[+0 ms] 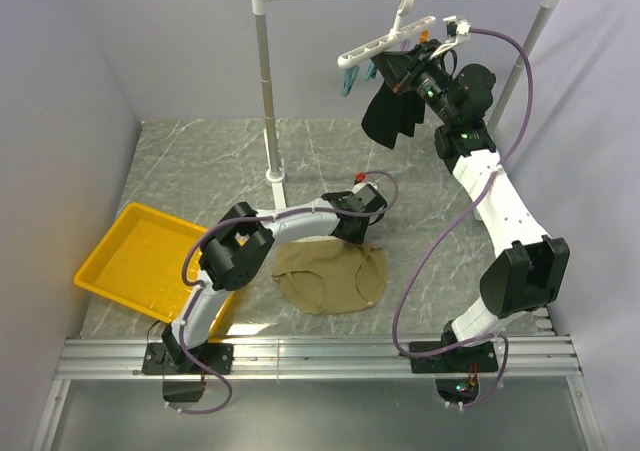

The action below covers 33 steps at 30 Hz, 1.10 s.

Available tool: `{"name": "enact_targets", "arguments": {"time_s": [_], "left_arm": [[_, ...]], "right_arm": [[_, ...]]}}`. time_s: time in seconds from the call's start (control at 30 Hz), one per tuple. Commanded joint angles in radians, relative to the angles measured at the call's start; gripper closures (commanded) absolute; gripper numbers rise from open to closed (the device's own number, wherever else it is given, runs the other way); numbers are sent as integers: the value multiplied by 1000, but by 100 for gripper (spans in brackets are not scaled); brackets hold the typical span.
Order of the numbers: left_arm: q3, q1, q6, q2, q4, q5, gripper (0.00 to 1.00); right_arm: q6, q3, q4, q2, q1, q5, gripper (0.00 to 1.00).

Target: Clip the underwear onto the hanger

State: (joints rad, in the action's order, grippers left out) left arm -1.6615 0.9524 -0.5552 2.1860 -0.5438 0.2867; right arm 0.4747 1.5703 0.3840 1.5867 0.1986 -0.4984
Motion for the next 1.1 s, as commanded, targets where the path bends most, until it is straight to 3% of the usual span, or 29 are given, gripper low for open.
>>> {"name": "enact_targets", "arguments": {"time_s": [0.0,0.1,0.13,0.23,0.3,0.33,0.43,0.47,0.57,0.63,1.07], "left_arm": [[0,-15,-9,41,-28,-61,61],[3,-29,-6,50,-22,-89,77],[2,-30,7,52,-19,-95,91],[-14,-30,46,31,-9,-100,100],[11,-29,58,2,34,-72,100],[94,-27,102,-88,161,-32,100],[182,-26,171,-216,295,34,100],[291,-26,229,-263,458,57,100],[471,-26,369,-422,750,60,100],[514,-26,460,-476,830,62,100],[479,-72,797,-462,1337,109,100]], "right_arm": [[-8,28,21,-10,-2,8,100],[-10,39,16,-8,-2,8,100],[-8,39,16,-7,-2,8,100],[-8,39,15,-7,-1,4,100],[-10,37,13,-7,1,4,100],[-10,34,12,-10,-1,4,100],[-13,30,12,-14,-1,3,100],[-15,27,10,-16,-2,4,100],[-13,17,13,-19,-2,0,100],[-7,11,16,-22,-1,0,100],[18,5,21,-25,-1,-20,100]]}}
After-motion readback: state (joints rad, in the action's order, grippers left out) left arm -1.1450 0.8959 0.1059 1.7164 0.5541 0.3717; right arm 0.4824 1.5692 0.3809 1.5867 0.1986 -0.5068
